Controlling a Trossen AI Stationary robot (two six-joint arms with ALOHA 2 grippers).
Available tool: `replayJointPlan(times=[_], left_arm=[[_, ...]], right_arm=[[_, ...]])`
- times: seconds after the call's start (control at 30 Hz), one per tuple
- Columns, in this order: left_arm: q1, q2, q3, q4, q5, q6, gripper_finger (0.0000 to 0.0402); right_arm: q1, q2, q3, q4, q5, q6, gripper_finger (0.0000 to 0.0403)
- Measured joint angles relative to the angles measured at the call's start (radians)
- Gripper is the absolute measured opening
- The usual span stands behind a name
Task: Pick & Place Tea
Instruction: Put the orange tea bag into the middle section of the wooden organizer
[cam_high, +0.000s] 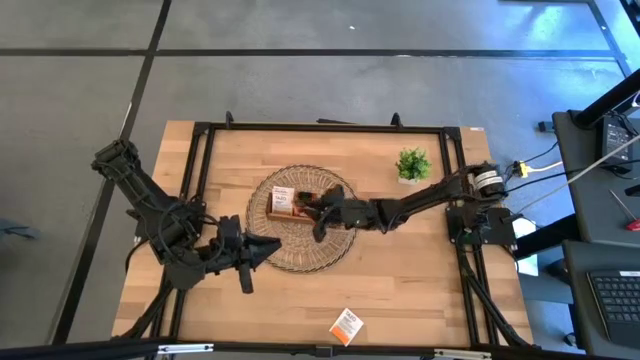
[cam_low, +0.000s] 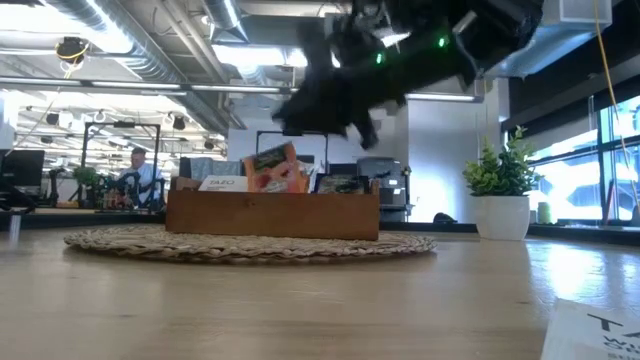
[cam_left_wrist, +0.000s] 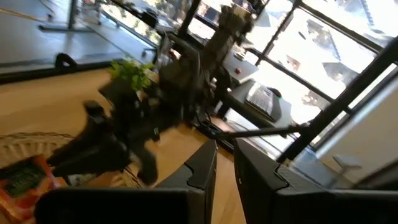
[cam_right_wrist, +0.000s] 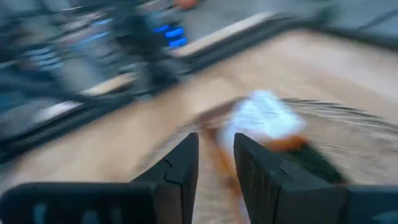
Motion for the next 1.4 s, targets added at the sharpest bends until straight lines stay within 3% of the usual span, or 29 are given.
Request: replayJointPlan(times=[0.13,0.23,0.3,0.43,0.6,0.87,1.4], left_arm=[[0.000,0.000,0.000,-0.002,0.072,0.001,0.0056],[0.000,0.000,0.000,-0.010,0.100,0.001,0.0055],[0.000,0.000,0.000,-0.021,0.106,0.001,0.0053],[0.000,0.000,0.000,-0.036,0.115,0.000,0.0052],[0.000,0.000,0.000,-0.045,0.117,0.000,0.0056],[0.000,0.000,0.000,-0.054,0.123,0.000,0.0052],[0.000,0.000,0.000,-0.072,0.132,0.001,0.0053]], right_arm=[[-0.071,-0.077,0.040,-0.150,-0.291,0.007,0.0106],[-0.135,-0.085,0.154,-0.454,-0.439,-0.010,0.0106],[-0.172,-0.074,0.258,-0.698,-0.497,-0.066,0.0106],[-0.232,-0.023,0.404,-0.987,-0.501,-0.133,0.0106],[-0.272,-0.016,0.476,-1.027,-0.503,-0.164,0.0106],[-0.269,0.002,0.489,-1.036,-0.564,-0.361,0.0106],[-0.260,0.081,0.489,-1.002,-0.582,-0.365,0.0105]])
